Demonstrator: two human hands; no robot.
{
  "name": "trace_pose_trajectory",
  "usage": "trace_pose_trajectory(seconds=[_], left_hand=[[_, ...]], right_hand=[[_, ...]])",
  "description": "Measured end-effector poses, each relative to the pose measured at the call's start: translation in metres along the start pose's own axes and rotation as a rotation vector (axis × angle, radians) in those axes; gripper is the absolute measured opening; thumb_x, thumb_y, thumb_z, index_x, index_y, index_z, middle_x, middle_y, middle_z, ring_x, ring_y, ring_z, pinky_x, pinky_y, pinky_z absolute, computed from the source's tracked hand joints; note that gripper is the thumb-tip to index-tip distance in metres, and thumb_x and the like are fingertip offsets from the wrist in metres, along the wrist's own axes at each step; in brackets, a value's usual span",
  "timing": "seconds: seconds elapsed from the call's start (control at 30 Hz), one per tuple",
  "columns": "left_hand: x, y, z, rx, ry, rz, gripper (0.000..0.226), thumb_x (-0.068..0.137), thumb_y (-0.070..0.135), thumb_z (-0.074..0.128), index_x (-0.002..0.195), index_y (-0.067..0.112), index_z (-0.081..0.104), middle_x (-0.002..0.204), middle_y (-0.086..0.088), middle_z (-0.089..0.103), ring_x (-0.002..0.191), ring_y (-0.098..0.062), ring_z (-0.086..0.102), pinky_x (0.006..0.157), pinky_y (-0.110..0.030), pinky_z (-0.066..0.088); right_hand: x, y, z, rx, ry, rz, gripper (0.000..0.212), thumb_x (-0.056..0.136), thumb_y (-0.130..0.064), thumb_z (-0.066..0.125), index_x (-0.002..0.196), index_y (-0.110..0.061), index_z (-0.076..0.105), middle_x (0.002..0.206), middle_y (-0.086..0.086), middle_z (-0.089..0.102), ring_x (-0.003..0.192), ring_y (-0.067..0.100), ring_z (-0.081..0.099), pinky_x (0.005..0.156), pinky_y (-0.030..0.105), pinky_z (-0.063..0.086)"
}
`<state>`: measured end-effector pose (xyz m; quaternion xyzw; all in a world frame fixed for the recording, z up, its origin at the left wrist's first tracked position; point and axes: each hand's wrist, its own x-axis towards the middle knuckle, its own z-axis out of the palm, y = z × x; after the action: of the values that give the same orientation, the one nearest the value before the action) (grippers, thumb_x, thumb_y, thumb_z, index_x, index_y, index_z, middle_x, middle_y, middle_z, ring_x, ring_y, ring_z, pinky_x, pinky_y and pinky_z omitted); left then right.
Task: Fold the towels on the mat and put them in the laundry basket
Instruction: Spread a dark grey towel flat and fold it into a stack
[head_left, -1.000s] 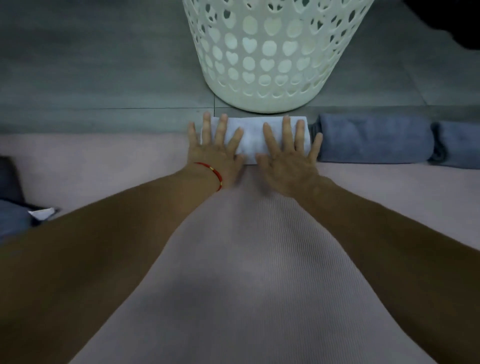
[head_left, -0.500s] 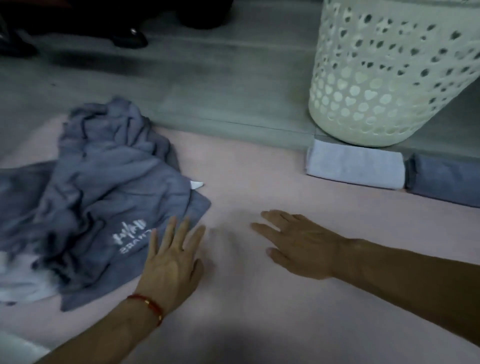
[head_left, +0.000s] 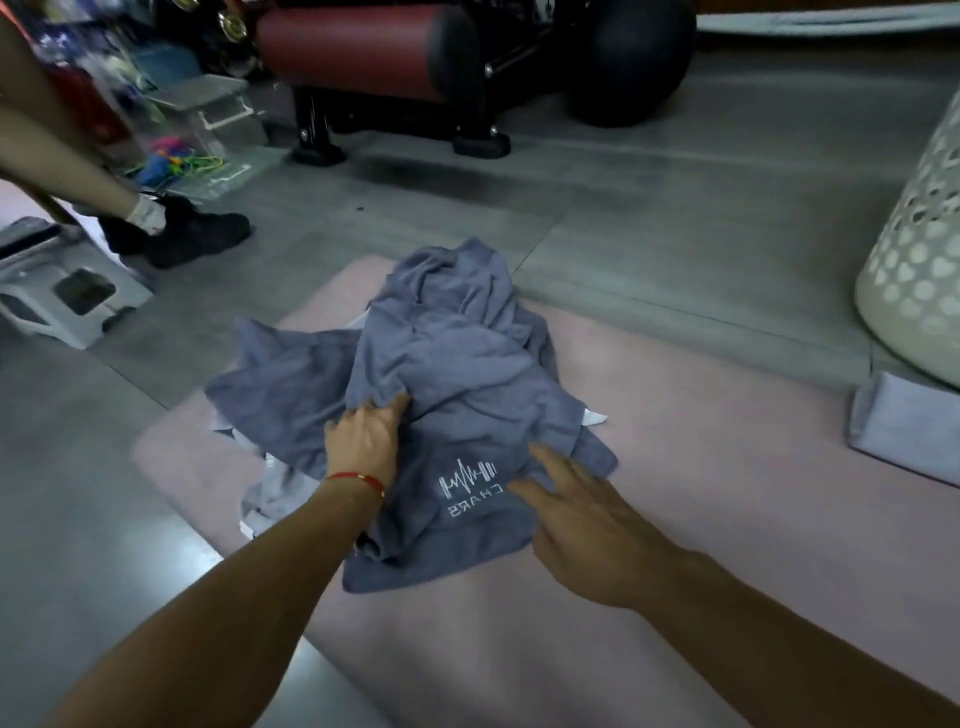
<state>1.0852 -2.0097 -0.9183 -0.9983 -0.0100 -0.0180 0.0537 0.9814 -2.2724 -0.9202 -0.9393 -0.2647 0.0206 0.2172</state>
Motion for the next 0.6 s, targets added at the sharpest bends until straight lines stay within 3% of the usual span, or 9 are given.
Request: trace_pose_trajectory(seconds=[0.07, 0.13, 0.17, 0.27, 0.33, 0.4, 0.47, 0.53, 0.6], left_hand=[[-0.017, 0.0, -0.013, -0.017, 0.169, 0.085, 0.038, 0.085, 0.017, 0.059, 0.12, 0.031, 0.067, 0.088, -0.004, 0.068, 0.079, -0.032, 0.066, 0.076, -0.043, 0.041], [-0.042, 0.01, -0.019, -0.081, 0.337, 0.154, 0.022, 0.083, 0.022, 0.06, 0.101, 0.03, 0.071, 0.078, 0.001, 0.066, 0.067, -0.028, 0.065, 0.072, -0.04, 0.038], [-0.057, 0.016, -0.022, -0.156, 0.383, 0.174, 0.02, 0.086, 0.023, 0.06, 0.1, 0.03, 0.071, 0.079, 0.003, 0.067, 0.066, -0.028, 0.065, 0.071, -0.04, 0.04], [-0.094, 0.045, -0.025, -0.452, 0.421, 0.25, 0.023, 0.087, 0.025, 0.065, 0.109, 0.026, 0.072, 0.088, 0.005, 0.07, 0.074, -0.021, 0.065, 0.068, -0.036, 0.049], [-0.118, 0.071, -0.025, -0.66, 0.251, 0.362, 0.028, 0.086, 0.027, 0.067, 0.114, 0.03, 0.065, 0.095, 0.009, 0.07, 0.082, -0.016, 0.066, 0.07, -0.035, 0.051], [-0.141, 0.095, -0.026, -0.845, -0.078, 0.428, 0.036, 0.086, 0.034, 0.064, 0.119, 0.037, 0.051, 0.1, 0.012, 0.068, 0.088, -0.013, 0.066, 0.072, -0.037, 0.052], [-0.155, 0.107, -0.023, -0.865, -0.166, 0.445, 0.033, 0.085, 0.039, 0.059, 0.116, 0.037, 0.048, 0.099, 0.011, 0.065, 0.089, -0.011, 0.063, 0.073, -0.035, 0.052], [-0.151, 0.108, -0.022, -0.844, -0.001, 0.42, 0.027, 0.084, 0.033, 0.056, 0.111, 0.033, 0.052, 0.101, 0.008, 0.063, 0.092, -0.01, 0.056, 0.08, -0.022, 0.048], [-0.133, 0.106, -0.02, -0.827, 0.154, 0.379, 0.03, 0.082, 0.026, 0.057, 0.112, 0.024, 0.058, 0.109, 0.005, 0.061, 0.1, -0.013, 0.053, 0.089, -0.016, 0.039]], right_hand=[[-0.008, 0.008, 0.0, 0.024, 0.042, 0.027, 0.048, 0.083, -0.024, 0.044, 0.127, -0.021, 0.061, 0.148, 0.007, 0.045, 0.122, 0.029, 0.056, 0.082, 0.032, 0.052], [-0.015, 0.015, -0.003, 0.14, 0.001, 0.173, 0.051, 0.089, -0.032, 0.037, 0.134, -0.024, 0.058, 0.146, -0.003, 0.045, 0.129, 0.019, 0.05, 0.097, 0.033, 0.048], [-0.018, 0.016, -0.004, 0.206, -0.028, 0.252, 0.047, 0.094, -0.033, 0.04, 0.137, -0.025, 0.057, 0.143, -0.006, 0.049, 0.129, 0.015, 0.05, 0.102, 0.031, 0.044], [-0.018, 0.011, -0.003, 0.522, 0.014, 0.5, 0.036, 0.101, -0.031, 0.057, 0.136, -0.032, 0.057, 0.132, -0.007, 0.059, 0.118, 0.009, 0.057, 0.099, 0.021, 0.044], [-0.011, 0.001, 0.001, 0.938, 0.048, 0.684, 0.037, 0.1, -0.043, 0.057, 0.137, -0.042, 0.055, 0.134, -0.01, 0.059, 0.121, 0.012, 0.059, 0.102, 0.033, 0.05], [-0.007, -0.001, 0.01, 1.221, 0.161, 0.748, 0.039, 0.097, -0.047, 0.063, 0.135, -0.043, 0.056, 0.136, -0.01, 0.061, 0.122, 0.012, 0.061, 0.102, 0.039, 0.053], [-0.013, 0.007, 0.018, 1.209, 0.276, 0.719, 0.045, 0.097, -0.023, 0.068, 0.14, -0.028, 0.056, 0.135, -0.003, 0.064, 0.12, 0.013, 0.063, 0.105, 0.035, 0.05], [-0.031, 0.02, 0.021, 0.989, 0.313, 0.739, 0.04, 0.097, -0.003, 0.062, 0.135, -0.017, 0.061, 0.127, 0.001, 0.068, 0.115, 0.015, 0.066, 0.101, 0.024, 0.05], [-0.059, 0.031, 0.019, 0.761, 0.319, 0.757, 0.035, 0.098, -0.003, 0.06, 0.129, -0.018, 0.067, 0.121, -0.003, 0.07, 0.109, 0.013, 0.066, 0.092, 0.01, 0.047]])
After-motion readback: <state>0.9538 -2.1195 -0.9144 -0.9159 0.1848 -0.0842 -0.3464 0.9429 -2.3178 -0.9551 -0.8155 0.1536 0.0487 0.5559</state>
